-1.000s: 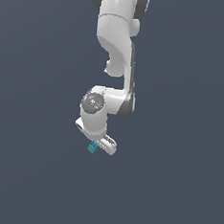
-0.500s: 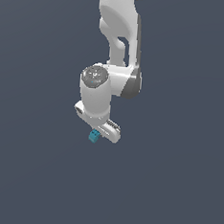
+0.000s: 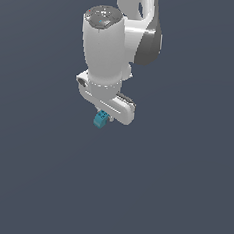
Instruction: Pick up the object and move it to a goal position.
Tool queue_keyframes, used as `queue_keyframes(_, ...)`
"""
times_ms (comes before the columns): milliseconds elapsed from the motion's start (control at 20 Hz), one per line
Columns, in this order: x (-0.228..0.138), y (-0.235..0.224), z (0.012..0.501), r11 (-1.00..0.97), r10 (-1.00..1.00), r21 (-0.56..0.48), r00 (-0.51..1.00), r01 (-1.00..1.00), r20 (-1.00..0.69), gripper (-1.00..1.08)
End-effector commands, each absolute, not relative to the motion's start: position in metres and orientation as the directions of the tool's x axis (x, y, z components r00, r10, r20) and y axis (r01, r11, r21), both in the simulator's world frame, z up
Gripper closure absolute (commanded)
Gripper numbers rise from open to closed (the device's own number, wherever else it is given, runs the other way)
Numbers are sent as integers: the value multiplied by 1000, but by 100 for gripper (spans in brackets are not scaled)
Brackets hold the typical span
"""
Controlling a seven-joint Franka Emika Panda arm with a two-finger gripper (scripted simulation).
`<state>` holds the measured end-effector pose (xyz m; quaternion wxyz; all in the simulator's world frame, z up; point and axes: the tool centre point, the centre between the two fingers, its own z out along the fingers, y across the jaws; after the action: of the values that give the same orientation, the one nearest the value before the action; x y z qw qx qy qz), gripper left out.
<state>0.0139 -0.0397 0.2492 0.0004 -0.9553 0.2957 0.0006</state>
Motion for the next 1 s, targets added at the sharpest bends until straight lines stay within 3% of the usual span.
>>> queue_keyframes(0,7,-37,280,-825,-565,0,825,-565,-1,108)
queue_keyframes(550,-15,-25,407,-825,-566,0,825,-566,0,108)
queue_keyframes(950,-24,-19,468,-825,-565,0,825,-565,0,108)
